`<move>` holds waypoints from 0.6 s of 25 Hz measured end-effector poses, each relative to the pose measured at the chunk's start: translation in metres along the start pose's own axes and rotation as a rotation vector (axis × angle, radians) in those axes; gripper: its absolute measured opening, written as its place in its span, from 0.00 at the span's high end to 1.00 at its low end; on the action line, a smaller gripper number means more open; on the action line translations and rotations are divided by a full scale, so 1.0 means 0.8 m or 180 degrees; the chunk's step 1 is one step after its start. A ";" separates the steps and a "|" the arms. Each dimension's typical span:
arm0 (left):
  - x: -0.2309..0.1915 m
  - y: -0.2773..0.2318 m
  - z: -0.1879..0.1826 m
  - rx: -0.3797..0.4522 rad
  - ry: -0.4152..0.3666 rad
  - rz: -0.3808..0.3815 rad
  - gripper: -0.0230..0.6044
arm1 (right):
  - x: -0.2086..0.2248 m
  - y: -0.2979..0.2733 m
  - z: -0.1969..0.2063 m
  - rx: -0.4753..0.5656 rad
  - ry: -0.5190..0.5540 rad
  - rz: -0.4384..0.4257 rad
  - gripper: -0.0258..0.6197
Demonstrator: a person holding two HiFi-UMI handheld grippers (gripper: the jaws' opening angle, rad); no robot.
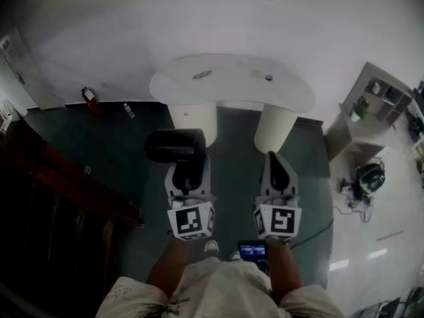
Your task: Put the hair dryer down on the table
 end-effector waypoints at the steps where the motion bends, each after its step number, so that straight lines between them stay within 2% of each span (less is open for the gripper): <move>1: 0.000 -0.001 0.000 0.0005 0.0005 0.0002 0.58 | -0.001 -0.002 0.001 -0.0014 -0.0033 -0.0002 0.96; 15: -0.030 -0.025 0.002 0.0020 0.0019 0.0084 0.58 | -0.022 -0.036 0.008 -0.0022 -0.0085 0.0041 0.96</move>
Point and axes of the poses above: the fingertips, and each gripper's own axes: y backward along the fingers, x to its right, z out of its underside, the point moved 2 cm from there along y, backward along the fingers, and after that the axes turned 12 degrees about -x, right-handed, at the moved point
